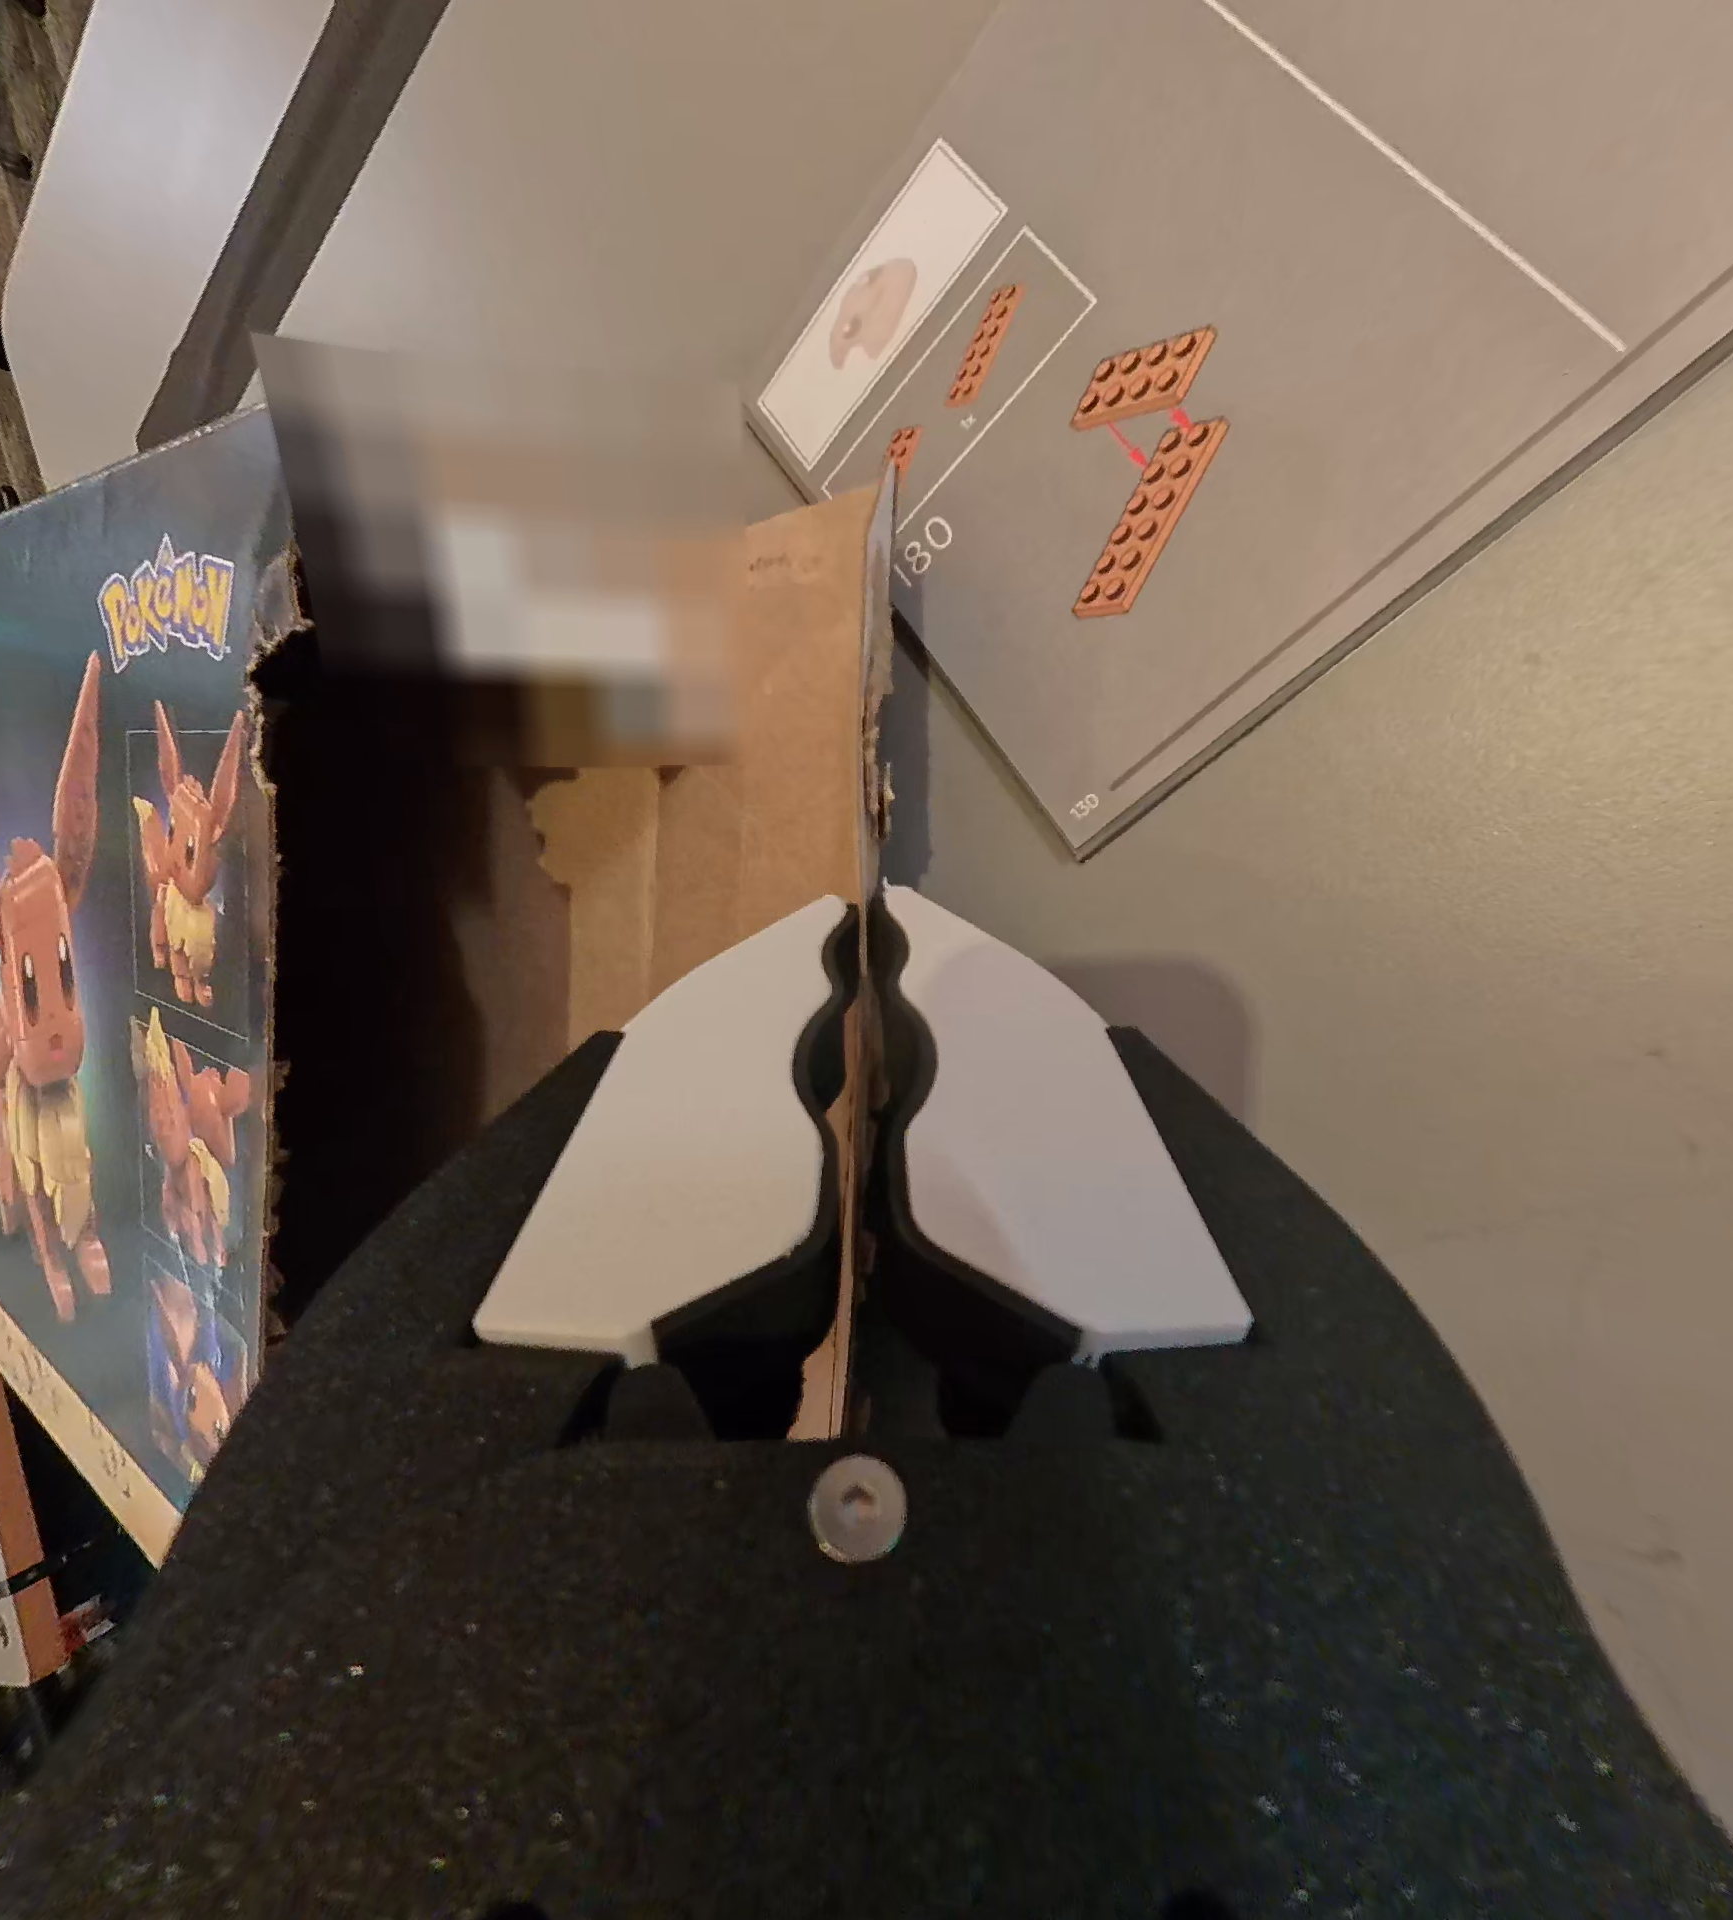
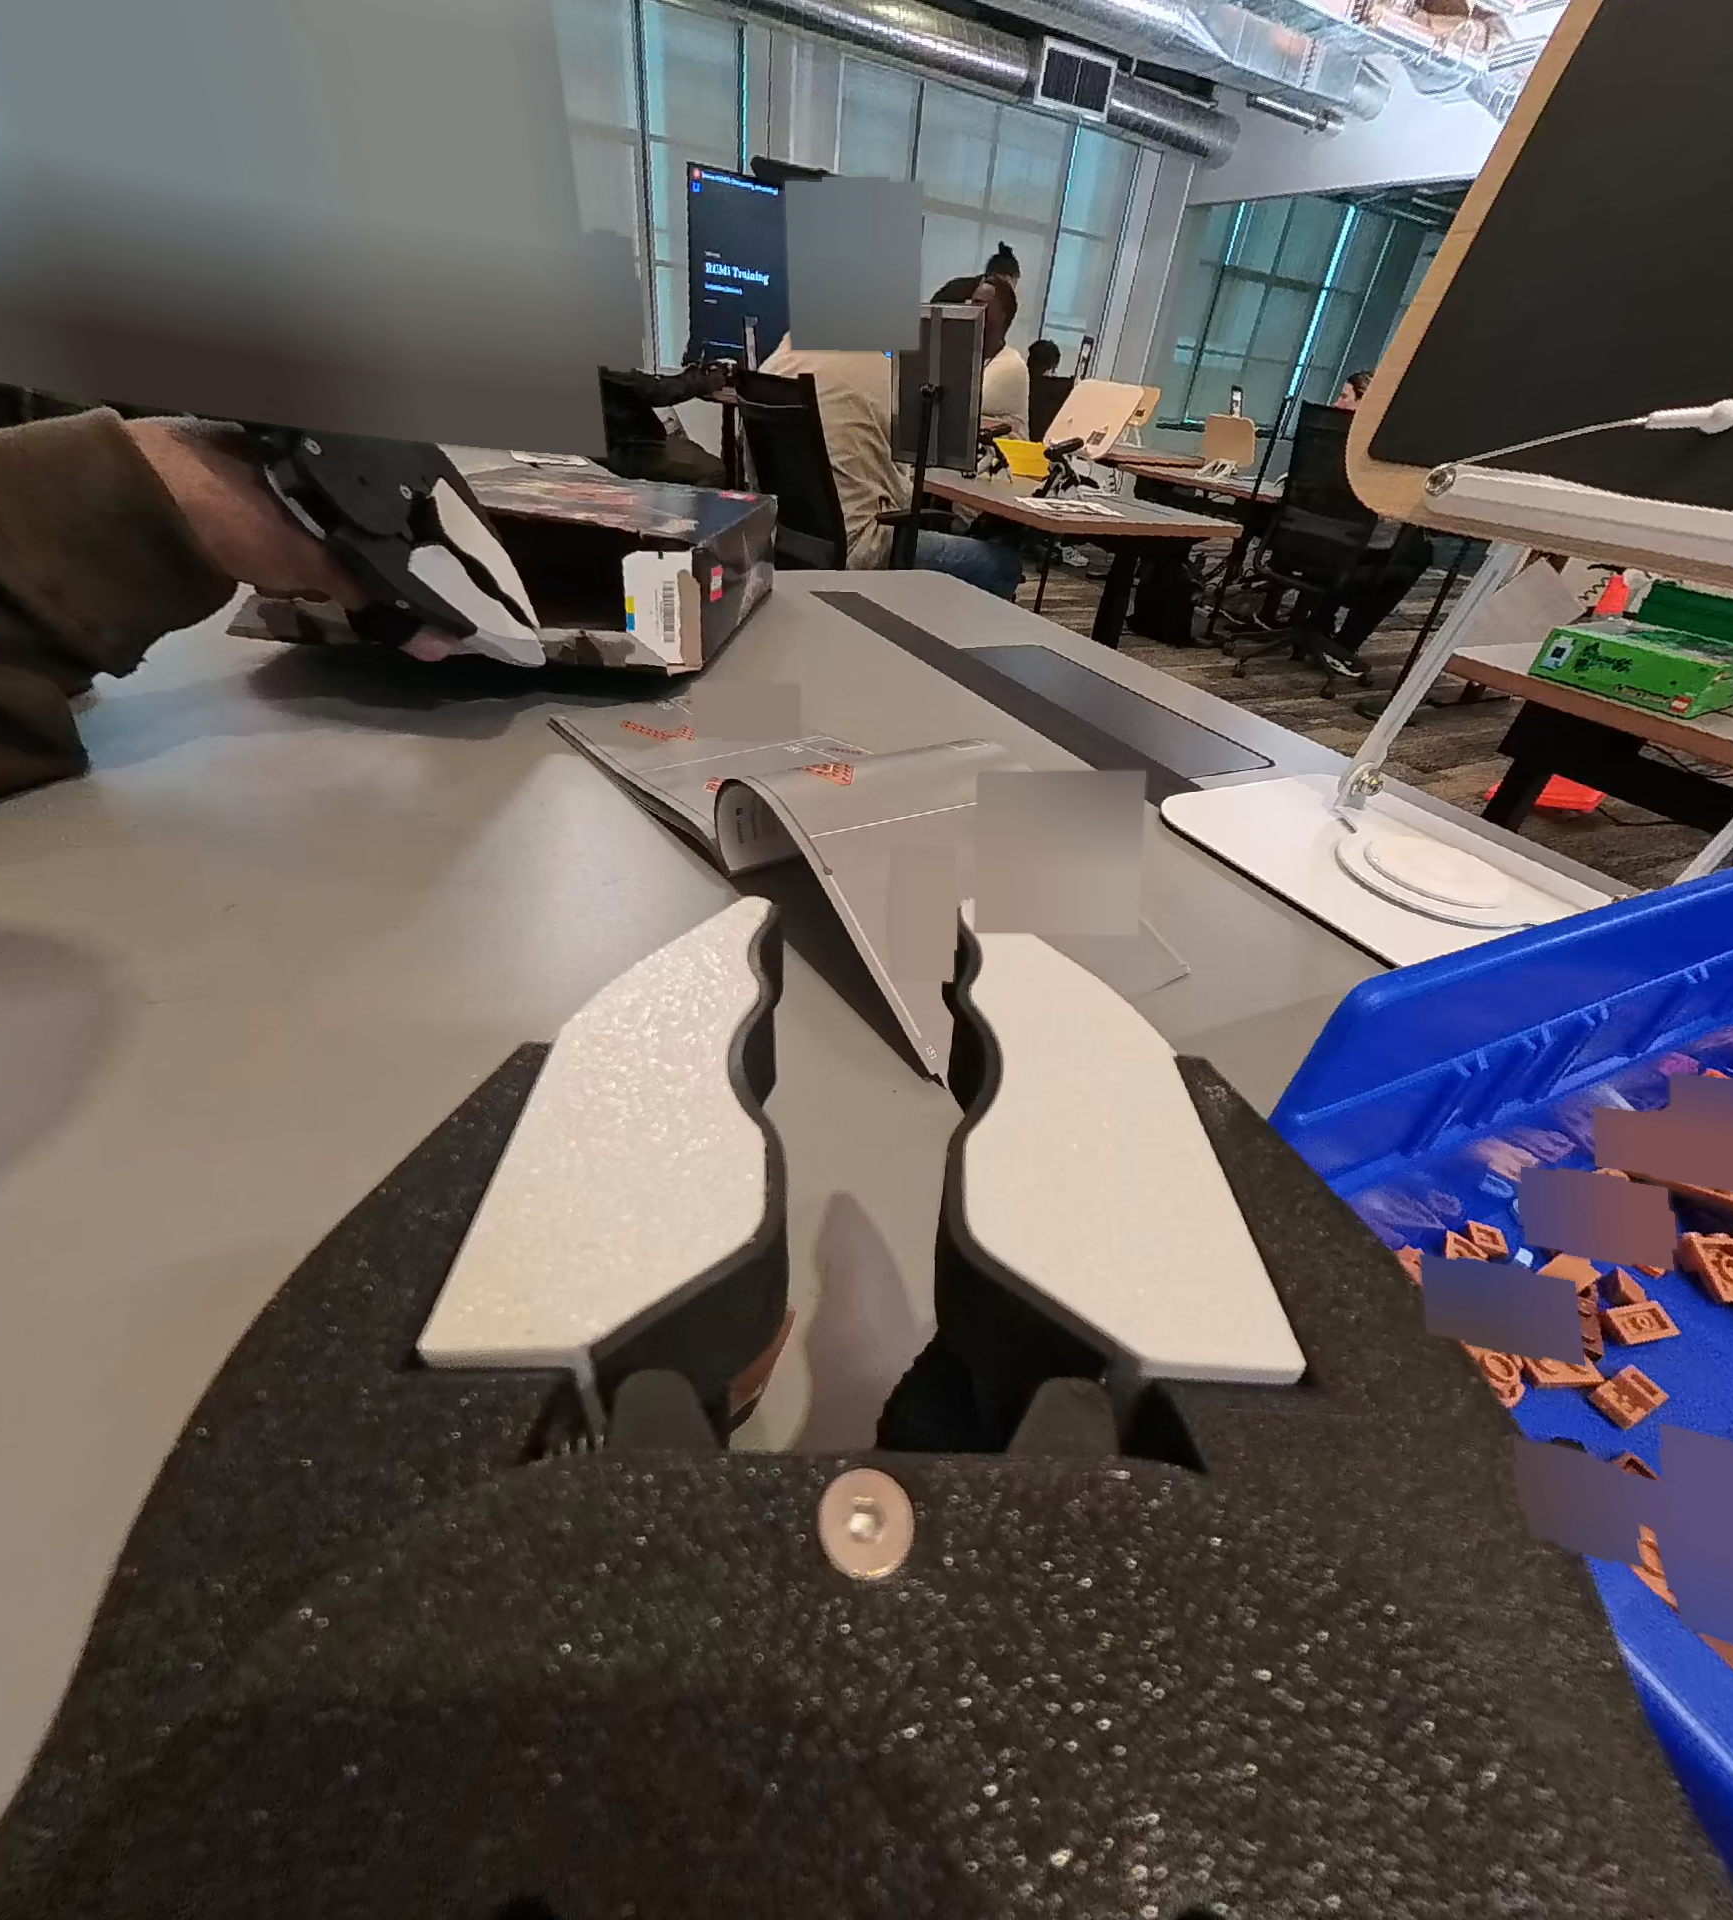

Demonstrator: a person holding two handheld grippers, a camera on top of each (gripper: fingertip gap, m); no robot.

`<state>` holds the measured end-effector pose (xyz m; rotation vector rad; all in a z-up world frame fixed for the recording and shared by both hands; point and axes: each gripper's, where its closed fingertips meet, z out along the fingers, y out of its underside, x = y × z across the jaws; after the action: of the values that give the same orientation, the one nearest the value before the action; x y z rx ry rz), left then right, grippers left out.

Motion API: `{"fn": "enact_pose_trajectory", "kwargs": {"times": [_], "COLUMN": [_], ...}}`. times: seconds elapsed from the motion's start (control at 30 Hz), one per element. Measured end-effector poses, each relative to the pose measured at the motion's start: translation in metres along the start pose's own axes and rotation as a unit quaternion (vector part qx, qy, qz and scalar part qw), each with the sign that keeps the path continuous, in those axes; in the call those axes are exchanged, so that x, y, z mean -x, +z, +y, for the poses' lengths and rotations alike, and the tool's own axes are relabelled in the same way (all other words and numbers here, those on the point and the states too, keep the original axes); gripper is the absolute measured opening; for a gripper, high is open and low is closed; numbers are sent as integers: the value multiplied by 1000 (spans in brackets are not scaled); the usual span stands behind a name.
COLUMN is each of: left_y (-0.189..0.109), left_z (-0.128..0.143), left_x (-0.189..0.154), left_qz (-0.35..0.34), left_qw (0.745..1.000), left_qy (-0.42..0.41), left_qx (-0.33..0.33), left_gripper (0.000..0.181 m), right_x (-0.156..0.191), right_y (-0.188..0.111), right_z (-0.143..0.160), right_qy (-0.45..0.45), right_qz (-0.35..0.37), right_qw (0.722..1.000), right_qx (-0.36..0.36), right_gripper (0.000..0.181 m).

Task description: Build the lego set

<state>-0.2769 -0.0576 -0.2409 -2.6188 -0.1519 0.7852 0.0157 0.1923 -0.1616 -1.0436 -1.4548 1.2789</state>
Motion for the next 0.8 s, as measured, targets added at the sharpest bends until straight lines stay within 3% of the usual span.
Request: {"fn": "enact_pose_trajectory", "kwargs": {"times": [0.8], "left_y": [4], "left_z": [9], "left_x": [-17], "left_qz": [51], "left_qw": [998], "left_qy": [10], "left_qx": [19], "left_gripper": [9], "right_x": [1], "right_y": [0], "right_z": [1], "right_qy": [-1], "right_qz": [-1], "right_qw": [1000], "right_qx": [1], "right_gripper": [29]}}
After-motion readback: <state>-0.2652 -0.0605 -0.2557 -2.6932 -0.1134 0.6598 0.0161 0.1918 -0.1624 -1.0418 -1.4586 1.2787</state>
